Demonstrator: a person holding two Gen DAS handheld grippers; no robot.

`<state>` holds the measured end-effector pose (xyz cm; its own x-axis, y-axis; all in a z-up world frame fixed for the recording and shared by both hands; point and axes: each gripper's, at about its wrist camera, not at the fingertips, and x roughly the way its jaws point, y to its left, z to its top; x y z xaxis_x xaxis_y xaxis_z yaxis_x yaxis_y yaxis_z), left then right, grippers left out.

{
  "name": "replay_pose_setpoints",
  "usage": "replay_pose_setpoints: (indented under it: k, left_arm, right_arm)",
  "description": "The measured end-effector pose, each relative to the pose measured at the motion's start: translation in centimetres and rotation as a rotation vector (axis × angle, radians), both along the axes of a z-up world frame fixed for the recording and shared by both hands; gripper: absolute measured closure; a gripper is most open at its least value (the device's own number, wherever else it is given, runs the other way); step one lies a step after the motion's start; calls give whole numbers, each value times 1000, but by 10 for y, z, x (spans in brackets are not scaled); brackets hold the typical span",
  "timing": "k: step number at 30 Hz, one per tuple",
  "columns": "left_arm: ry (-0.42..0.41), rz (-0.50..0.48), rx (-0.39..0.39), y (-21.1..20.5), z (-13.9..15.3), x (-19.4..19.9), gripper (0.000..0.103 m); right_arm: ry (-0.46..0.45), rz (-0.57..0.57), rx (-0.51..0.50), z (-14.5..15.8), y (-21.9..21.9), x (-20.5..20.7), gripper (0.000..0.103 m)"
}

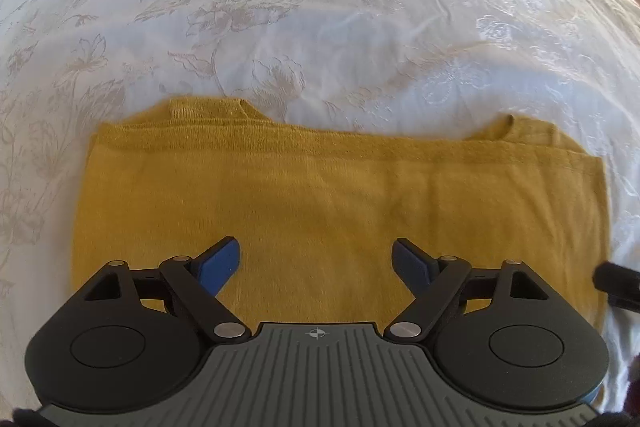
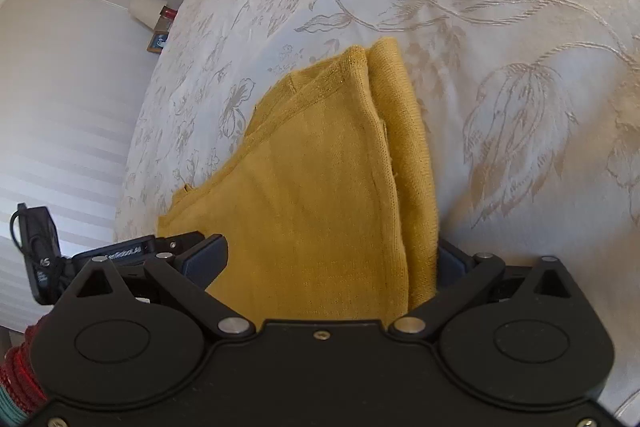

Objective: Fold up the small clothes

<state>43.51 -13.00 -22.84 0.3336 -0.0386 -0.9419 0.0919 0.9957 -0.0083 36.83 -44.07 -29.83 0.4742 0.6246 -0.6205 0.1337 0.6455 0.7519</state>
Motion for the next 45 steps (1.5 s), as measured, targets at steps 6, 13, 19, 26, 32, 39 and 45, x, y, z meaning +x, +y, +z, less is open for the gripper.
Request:
replay_pose_setpoints:
  k: [6, 13, 19, 26, 32, 39, 45]
  left_arm:
    - [40, -43, 14, -4, -6, -47, 20]
    - [87, -76, 12, 5, -18, -49, 21]
    - [-8, -19, -13, 39, 17, -54, 24]
    - [-83, 34, -22, 98, 43, -71, 24]
    - [-94, 125, -77, 154, 54, -82, 24]
    - [-104, 151, -97, 203, 60, -91, 25]
    - [-85, 163, -110, 236, 56, -94, 25]
  right_arm:
    - [12, 6, -44, 6, 6, -4, 7]
    - [90, -11, -115, 8, 6, -9, 61]
    - [81, -23, -167, 34, 15, -9, 78]
    - [22, 20, -197, 78, 56, 1, 80]
    - [-32, 95, -195, 107, 119, 18, 81]
    - [-62, 165, -121, 115, 203, 44, 81]
    - [-38, 268, -184, 96, 281, 58, 81]
